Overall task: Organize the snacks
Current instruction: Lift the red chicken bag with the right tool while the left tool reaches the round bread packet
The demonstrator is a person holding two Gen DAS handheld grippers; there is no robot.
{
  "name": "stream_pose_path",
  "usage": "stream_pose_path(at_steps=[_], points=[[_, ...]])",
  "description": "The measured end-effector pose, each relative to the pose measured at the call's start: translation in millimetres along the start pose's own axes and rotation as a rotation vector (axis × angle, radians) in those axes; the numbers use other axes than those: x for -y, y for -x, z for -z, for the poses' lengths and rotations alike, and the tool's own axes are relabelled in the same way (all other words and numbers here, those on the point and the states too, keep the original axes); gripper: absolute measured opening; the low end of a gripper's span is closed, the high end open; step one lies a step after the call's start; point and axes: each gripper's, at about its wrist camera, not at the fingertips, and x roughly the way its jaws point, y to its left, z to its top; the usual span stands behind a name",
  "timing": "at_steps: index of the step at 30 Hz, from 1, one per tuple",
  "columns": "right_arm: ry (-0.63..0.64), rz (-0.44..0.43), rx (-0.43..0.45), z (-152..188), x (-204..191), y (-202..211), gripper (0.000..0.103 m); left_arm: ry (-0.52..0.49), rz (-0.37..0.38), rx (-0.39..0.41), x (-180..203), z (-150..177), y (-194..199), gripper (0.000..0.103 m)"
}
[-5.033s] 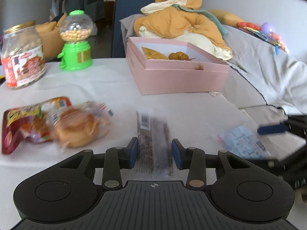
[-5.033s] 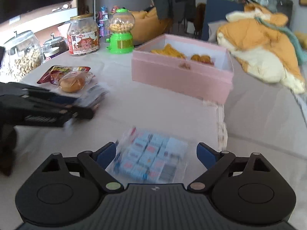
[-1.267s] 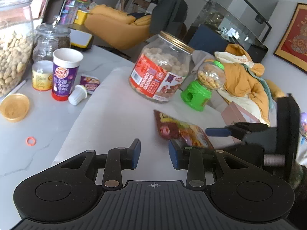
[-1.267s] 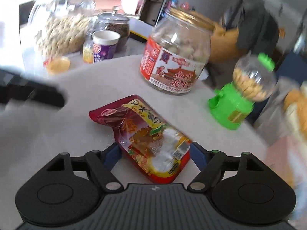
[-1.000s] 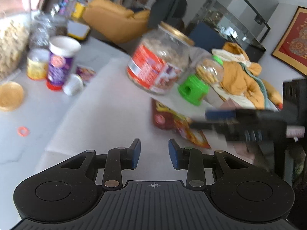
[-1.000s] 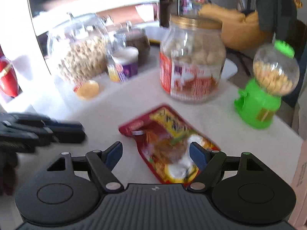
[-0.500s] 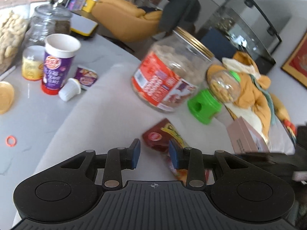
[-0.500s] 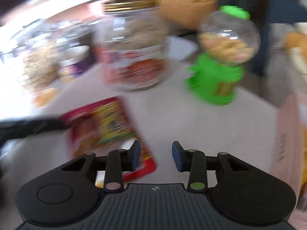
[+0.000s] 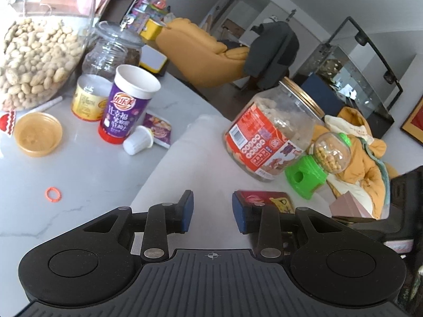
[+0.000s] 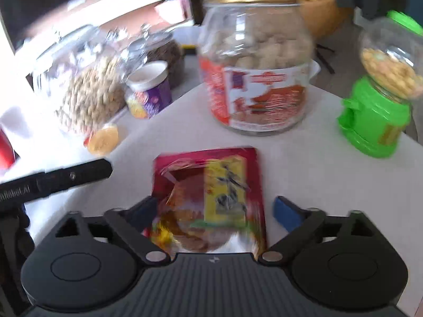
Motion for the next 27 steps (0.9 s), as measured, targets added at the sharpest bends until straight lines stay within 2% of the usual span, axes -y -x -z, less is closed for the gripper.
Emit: stream_pose_path(at_steps=[2, 4, 6, 7, 8, 11, 14, 18, 21, 27], points=[[0.056, 0.059, -0.02, 0.8, -13.9, -6.9, 0.103, -0.008, 0.009, -0.004, -1.4, 1.2, 0.9, 0.036], [0.074, 0.072, -0.022, -0.8, -21.7, -10.4, 0.103, -0.013, 0.012, -0.004, -1.4, 1.6, 0.9, 0.036], [0.044, 0.084, -0.019, -2.8, -22.6, -8.6, 0.096, -0.007, 0.016, 0.001, -2.3, 2.5, 1.8, 0.036], [0.045, 0.097, -0.009, -1.9, -23.8, -5.8, 0.087, -0.004, 0.015, 0.004, -2.7, 2.5, 2.4, 0.036], [0.05, 0.099, -0.005, -0.6, -24.1, -1.0, 0.071, -0.004, 0.011, 0.006, -2.8, 2.6, 2.9, 0.036], [0.021, 0.102, -0.023, 2.8, -14.8, 17.7, 0.046, -0.027, -0.004, 0.006, 2.3, 3.9, 2.7, 0.036], [-0.004, 0.126, -0.005, 13.5, -0.2, 44.9, 0.028, -0.075, 0.011, -0.031, 16.4, 10.0, 2.8, 0.036], [-0.075, 0.122, 0.024, 39.0, 27.3, 90.6, 0.021, -0.189, 0.123, -0.146, 57.6, 33.5, 2.1, 0.036], [-0.133, 0.136, 0.05, 66.5, 46.7, 118.4, 0.02, -0.317, 0.213, -0.224, 100.6, 55.7, 2.5, 0.036], [-0.285, 0.151, 0.116, 125.8, 88.9, 167.4, 0.02, -0.596, 0.301, -0.283, 182.3, 96.7, 21.4, 0.036]])
